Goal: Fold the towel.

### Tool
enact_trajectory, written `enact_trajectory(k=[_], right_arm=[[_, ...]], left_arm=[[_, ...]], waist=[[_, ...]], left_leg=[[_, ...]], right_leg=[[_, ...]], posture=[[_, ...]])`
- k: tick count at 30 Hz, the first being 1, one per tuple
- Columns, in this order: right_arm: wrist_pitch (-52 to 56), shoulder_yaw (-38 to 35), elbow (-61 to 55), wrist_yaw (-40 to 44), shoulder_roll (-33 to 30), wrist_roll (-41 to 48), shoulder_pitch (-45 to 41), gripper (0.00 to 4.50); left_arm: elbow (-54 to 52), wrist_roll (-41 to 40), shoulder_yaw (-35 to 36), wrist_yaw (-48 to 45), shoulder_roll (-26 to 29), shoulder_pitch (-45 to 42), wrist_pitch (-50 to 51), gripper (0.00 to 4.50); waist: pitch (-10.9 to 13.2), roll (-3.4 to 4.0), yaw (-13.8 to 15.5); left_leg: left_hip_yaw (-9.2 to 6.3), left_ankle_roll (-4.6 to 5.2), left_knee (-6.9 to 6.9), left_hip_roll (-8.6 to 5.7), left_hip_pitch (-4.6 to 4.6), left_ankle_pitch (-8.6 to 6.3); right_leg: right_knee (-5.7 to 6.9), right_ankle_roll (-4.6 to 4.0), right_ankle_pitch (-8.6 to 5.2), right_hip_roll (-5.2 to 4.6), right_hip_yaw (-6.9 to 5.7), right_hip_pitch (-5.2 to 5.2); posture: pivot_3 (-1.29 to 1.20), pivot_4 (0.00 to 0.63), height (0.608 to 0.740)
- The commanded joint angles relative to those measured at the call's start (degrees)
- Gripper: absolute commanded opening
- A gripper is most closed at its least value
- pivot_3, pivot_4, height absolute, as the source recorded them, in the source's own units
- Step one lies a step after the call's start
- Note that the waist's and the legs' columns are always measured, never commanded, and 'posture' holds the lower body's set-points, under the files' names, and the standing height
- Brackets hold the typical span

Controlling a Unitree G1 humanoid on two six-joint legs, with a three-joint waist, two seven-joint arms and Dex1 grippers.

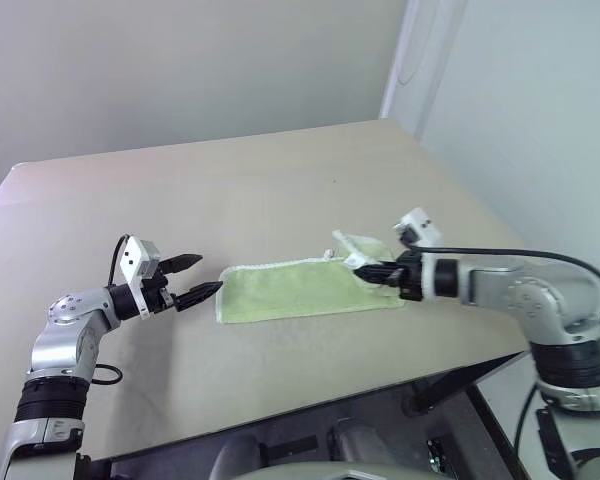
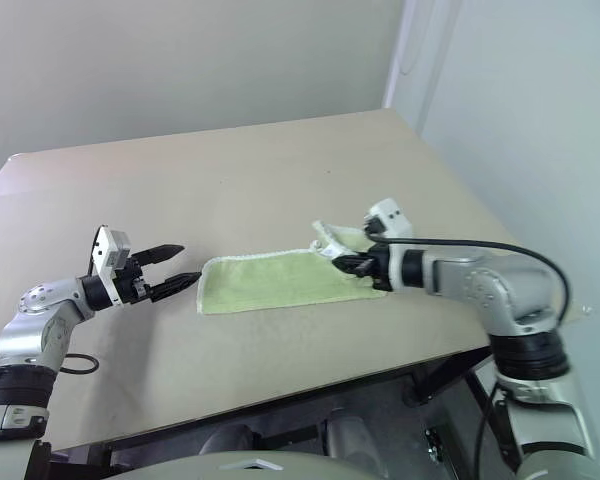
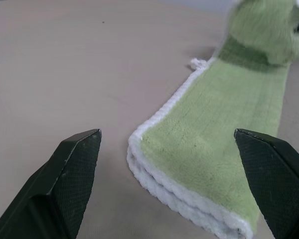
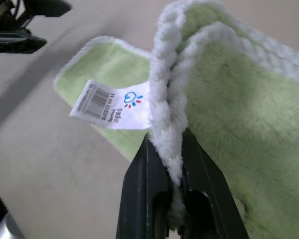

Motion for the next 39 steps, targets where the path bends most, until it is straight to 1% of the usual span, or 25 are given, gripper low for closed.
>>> enact_trajectory(k=[1,4,7,10,13,14,18,21,25,27,29,32,34,36,39], right_arm=[[-2.4,3.3,4.3,-2.0,3.0,-4.8,-1.7,0.03],[-2.3,6.2,5.9,-1.6,3.9,-7.5,-1.0,0.03],[-2.5,6.8,6.3,-0.7,4.3,-8.5,-0.3,0.03],[-2.9,5.8,6.0,0.1,4.7,-8.5,-0.6,0.03],[-3.0,4.0,5.9,0.6,5.7,-7.8,-1.5,0.76],[-3.1,3.8,5.3,1.1,5.7,-7.5,-1.6,1.07],[-3.4,3.3,2.7,3.6,5.4,-6.6,-1.3,2.49],[-3.2,-0.2,-2.1,6.1,5.2,-2.7,0.0,3.5],[-4.8,-7.6,-4.4,6.2,5.8,1.4,0.4,3.5],[-6.9,-10.2,-2.7,4.3,6.7,0.9,-0.1,3.5],[-10.6,-10.3,-0.1,2.6,7.4,-2.0,0.0,3.5],[-17.9,-6.8,3.8,1.4,7.8,-8.4,1.2,3.5],[-24.1,-2.5,6.2,1.4,7.6,-14.2,2.4,3.5],[-30.7,2.1,10.9,0.3,8.3,-20.8,3.1,3.5],[-36.0,6.3,15.9,0.1,10.0,-25.9,4.0,3.5]], left_arm=[[-2.8,-0.3,0.8,0.9,0.5,-0.5,0.6,4.5],[-4.9,-1.1,1.5,1.8,0.7,0.1,2.2,4.5],[-6.7,-1.0,1.8,2.5,1.0,1.4,3.0,4.5],[-8.1,-1.5,2.2,3.2,1.0,2.0,3.8,4.5],[-9.0,-1.6,2.2,3.7,0.8,2.2,4.5,4.5],[-9.2,-1.7,2.1,3.8,0.8,2.3,4.8,4.5],[-10.0,-1.9,1.7,4.1,0.6,2.3,6.0,4.5],[-10.9,-2.3,1.8,4.5,0.7,2.3,7.3,4.5],[-11.7,-3.2,2.8,5.3,0.9,2.6,9.3,4.5],[-12.1,-3.8,3.5,5.6,1.0,2.9,10.4,4.5],[-12.8,-4.6,4.2,6.3,1.3,3.2,12.0,4.5],[-14.6,-6.3,5.2,7.9,1.9,3.6,16.7,4.5],[-15.4,-7.1,5.6,8.9,2.5,3.8,19.6,4.5],[-16.1,-7.3,5.5,9.8,3.6,4.2,22.6,4.5],[-17.8,-8.7,5.7,11.1,5.1,5.1,28.1,4.5]], waist=[[0.0,-0.01,0.1],[0.0,-0.02,0.1],[0.0,-0.02,0.0],[0.0,-0.02,0.0],[0.0,-0.02,0.0],[0.0,-0.02,0.0],[0.0,-0.02,0.0],[0.0,-0.02,0.0],[0.0,-0.03,0.0],[0.0,-0.03,0.0],[0.0,-0.04,0.0],[0.0,-0.04,-0.1],[0.0,-0.04,-0.1],[0.0,-0.04,-0.2],[0.0,-0.03,-0.2]], left_leg=[[0.0,0.0,0.0,-0.01,-0.01,0.0],[0.0,0.0,0.0,-0.04,-0.07,0.0],[-0.01,0.0,-0.01,-0.04,-0.04,0.0],[-0.03,0.0,-0.01,-0.02,0.01,0.0],[-0.04,0.0,0.02,-0.02,0.02,0.0],[-0.04,0.0,0.03,-0.02,0.03,0.0],[-0.04,0.0,0.03,-0.03,0.01,0.0],[-0.05,0.0,0.0,-0.03,-0.01,0.0],[-0.07,0.0,0.0,-0.03,-0.01,0.0],[-0.07,0.0,0.03,-0.03,0.02,0.0],[-0.06,0.0,0.05,-0.03,0.05,0.0],[-0.06,0.0,0.05,-0.02,0.08,0.0],[-0.06,0.0,0.02,-0.02,0.06,0.0],[-0.05,0.0,-0.01,-0.02,0.06,0.0],[-0.04,0.0,-0.02,-0.03,0.03,0.0]], right_leg=[[-0.01,-0.08,0.06,-0.01,0.0,0.0],[-0.04,0.01,0.13,-0.06,0.0,-0.01],[-0.03,0.01,0.13,-0.05,0.0,-0.01],[0.02,0.0,0.11,-0.01,-0.02,0.0],[0.04,0.08,0.02,0.0,-0.02,0.01],[0.03,0.08,0.02,-0.01,-0.02,0.02],[0.02,0.07,0.06,-0.01,-0.02,0.03],[0.02,0.09,0.09,-0.01,-0.03,0.0],[0.01,0.16,0.06,-0.01,-0.04,0.02],[0.0,0.16,0.03,-0.02,-0.04,0.06],[0.02,0.11,-0.03,-0.01,-0.04,0.07],[0.04,0.07,-0.05,0.01,-0.04,0.07],[0.04,0.07,-0.04,0.0,-0.04,0.05],[0.03,0.11,-0.02,0.0,-0.04,0.04],[0.02,0.05,0.07,-0.02,-0.03,0.01]], posture=[[0.0,0.0,0.74],[0.0,0.0,0.74],[0.0,0.0,0.74],[0.0,0.0,0.74],[0.0,0.0,0.74],[0.0,0.0,0.74],[0.0,0.0,0.74],[0.0,0.0,0.74],[0.0,0.0,0.74],[0.0,0.0,0.74],[0.0,0.0,0.74],[0.0,0.0,0.74],[0.0,0.0,0.74],[0.0,0.0,0.74],[0.0,0.0,0.74]])
